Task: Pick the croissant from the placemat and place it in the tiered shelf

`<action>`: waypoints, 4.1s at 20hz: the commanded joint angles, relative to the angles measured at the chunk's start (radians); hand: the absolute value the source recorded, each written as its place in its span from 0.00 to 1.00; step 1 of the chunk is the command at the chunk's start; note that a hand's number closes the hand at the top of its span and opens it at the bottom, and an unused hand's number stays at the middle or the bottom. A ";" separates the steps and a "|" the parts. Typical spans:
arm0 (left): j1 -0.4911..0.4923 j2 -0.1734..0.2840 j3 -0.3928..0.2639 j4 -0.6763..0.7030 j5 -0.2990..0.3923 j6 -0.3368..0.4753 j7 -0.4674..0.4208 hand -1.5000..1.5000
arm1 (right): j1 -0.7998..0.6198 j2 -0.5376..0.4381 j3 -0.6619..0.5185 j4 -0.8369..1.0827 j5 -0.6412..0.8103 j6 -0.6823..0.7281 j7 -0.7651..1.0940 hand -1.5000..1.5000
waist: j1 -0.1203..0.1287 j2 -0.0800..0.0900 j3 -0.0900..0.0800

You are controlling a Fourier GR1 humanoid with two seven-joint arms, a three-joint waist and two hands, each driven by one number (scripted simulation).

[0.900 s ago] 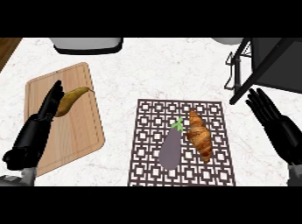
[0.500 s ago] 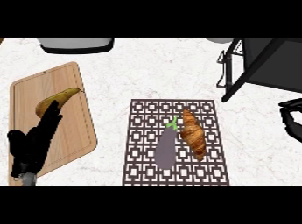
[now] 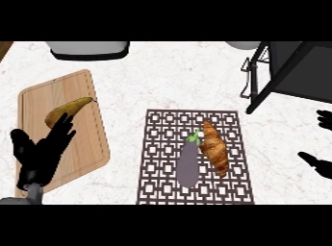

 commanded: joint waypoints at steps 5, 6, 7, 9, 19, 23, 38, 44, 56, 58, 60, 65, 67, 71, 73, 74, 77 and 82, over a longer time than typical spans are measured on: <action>-0.051 -0.040 0.006 0.135 -0.009 -0.010 0.017 0.50 | 0.033 -0.115 0.050 -0.333 -0.036 0.121 0.260 0.00 | -0.008 0.008 -0.011; -0.025 -0.020 0.017 0.087 0.005 -0.012 0.049 0.50 | 0.076 -0.147 0.053 -0.392 -0.043 0.147 0.289 0.00 | -0.010 0.005 -0.011; -0.064 0.006 0.043 0.106 0.033 -0.050 0.068 0.50 | 0.018 -0.161 0.051 -0.408 -0.052 0.138 0.370 0.00 | -0.003 0.008 -0.011; -0.002 -0.008 0.026 0.061 0.013 -0.046 0.029 0.50 | -0.025 -0.177 0.078 -0.442 -0.035 0.133 0.479 0.00 | 0.014 0.008 -0.011; -0.057 -0.044 0.018 0.107 -0.018 -0.036 0.044 0.50 | -0.275 -0.095 0.317 -0.519 0.238 -0.040 0.993 0.00 | 0.029 0.012 -0.010; -0.071 -0.030 0.037 0.139 -0.014 -0.067 0.034 0.50 | -0.420 -0.044 0.385 -0.440 0.313 -0.022 1.156 0.00 | 0.034 0.014 -0.011; -0.056 -0.046 0.049 0.082 -0.044 -0.052 0.078 0.50 | -0.537 0.172 0.553 -0.283 0.486 0.058 1.375 0.00 | 0.014 0.008 -0.009; -0.058 -0.028 0.109 0.180 -0.021 -0.119 -0.001 0.50 | -0.457 0.180 0.574 -0.258 0.593 0.047 1.306 0.00 | 0.005 0.010 -0.009; -0.017 -0.053 0.084 0.065 -0.055 -0.089 0.078 0.50 | -0.465 0.356 0.601 -0.070 0.775 0.036 1.308 0.00 | 0.021 0.009 -0.009; -0.047 -0.081 0.080 0.098 -0.070 -0.079 0.062 0.50 | -0.433 0.326 0.548 -0.102 0.758 0.057 1.271 0.00 | 0.011 0.009 -0.009; -0.034 -0.054 0.118 0.103 -0.050 -0.109 0.048 0.50 | -0.368 0.298 0.572 -0.129 0.796 0.061 1.250 0.00 | 0.009 0.008 -0.009; -0.059 -0.086 0.102 0.123 -0.090 -0.093 0.054 0.50 | -0.451 0.396 0.516 0.057 0.850 0.021 1.148 0.00 | 0.016 0.010 -0.009; -0.014 -0.064 0.125 0.042 -0.054 -0.124 0.090 0.50 | -0.400 0.413 0.530 -0.004 0.886 0.006 1.155 0.00 | 0.016 0.008 -0.008; -0.063 -0.100 0.103 0.124 -0.111 -0.098 0.068 0.50 | -0.479 0.459 0.473 0.131 0.889 0.002 1.077 0.00 | 0.016 0.011 -0.008; -0.038 -0.077 0.150 0.144 -0.062 -0.156 0.038 0.50 | -0.414 0.425 0.467 0.131 0.876 -0.003 0.999 0.00 | 0.015 0.011 -0.009; -0.053 -0.119 0.105 0.114 -0.117 -0.103 0.048 0.50 | -0.409 0.458 0.478 0.127 0.913 -0.022 1.017 0.00 | 0.014 0.009 -0.008; -0.007 -0.119 0.098 0.057 -0.116 -0.096 0.069 0.50 | -0.480 0.484 0.494 0.182 0.862 0.093 1.014 1.00 | 0.022 0.010 -0.008; -0.080 -0.098 0.134 0.163 -0.109 -0.133 0.049 0.50 | -0.449 0.503 0.539 0.220 0.859 0.108 0.881 1.00 | 0.014 0.012 -0.009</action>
